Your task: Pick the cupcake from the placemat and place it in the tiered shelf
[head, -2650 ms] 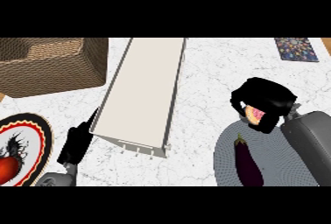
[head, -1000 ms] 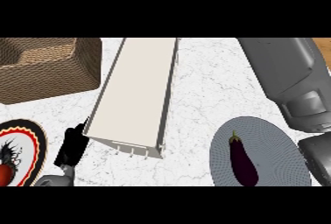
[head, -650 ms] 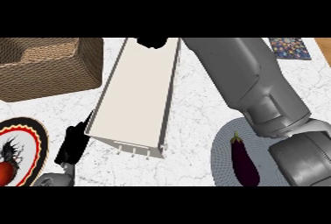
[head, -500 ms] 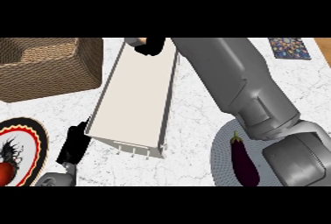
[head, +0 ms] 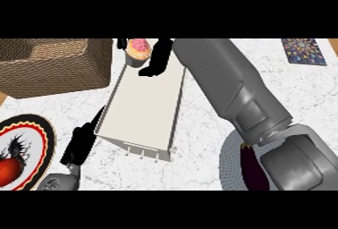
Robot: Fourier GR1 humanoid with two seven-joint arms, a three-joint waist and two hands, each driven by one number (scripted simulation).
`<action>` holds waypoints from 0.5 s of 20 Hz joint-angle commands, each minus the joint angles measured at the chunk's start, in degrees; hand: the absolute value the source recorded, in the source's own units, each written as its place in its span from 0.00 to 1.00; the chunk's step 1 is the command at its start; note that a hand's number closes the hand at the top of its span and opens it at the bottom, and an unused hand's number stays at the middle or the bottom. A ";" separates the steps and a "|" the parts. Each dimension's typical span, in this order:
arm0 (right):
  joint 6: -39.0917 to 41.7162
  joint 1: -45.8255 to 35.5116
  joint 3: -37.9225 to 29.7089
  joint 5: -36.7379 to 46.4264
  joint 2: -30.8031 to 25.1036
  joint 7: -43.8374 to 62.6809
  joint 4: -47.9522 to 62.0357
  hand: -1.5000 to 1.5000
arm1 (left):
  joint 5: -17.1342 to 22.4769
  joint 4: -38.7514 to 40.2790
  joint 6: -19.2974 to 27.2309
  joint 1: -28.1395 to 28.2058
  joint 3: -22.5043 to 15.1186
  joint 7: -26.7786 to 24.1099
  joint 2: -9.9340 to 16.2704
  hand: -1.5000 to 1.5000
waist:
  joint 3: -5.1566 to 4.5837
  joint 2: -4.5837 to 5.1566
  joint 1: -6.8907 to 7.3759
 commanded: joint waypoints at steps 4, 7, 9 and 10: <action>11.05 -0.20 -9.67 -13.67 0.61 5.92 8.21 0.00 | -1.14 0.98 0.53 -1.38 -1.47 -0.37 -1.60 0.50 | -0.09 0.26 1.22; 9.26 -2.97 -14.11 -18.47 0.58 8.43 9.51 0.00 | -1.28 2.59 0.33 -2.86 -1.29 0.34 -1.65 0.50 | -0.07 0.33 0.78; 4.50 -2.52 -16.46 -20.49 0.59 8.59 8.96 0.00 | -0.78 2.02 1.05 -0.07 -0.67 -1.07 -1.93 0.50 | -0.05 0.29 0.18; 3.36 -3.96 -18.28 -22.22 0.60 10.16 8.73 0.00 | -1.64 2.34 2.24 -0.94 -0.43 -0.99 -1.99 0.50 | -0.04 0.27 -0.38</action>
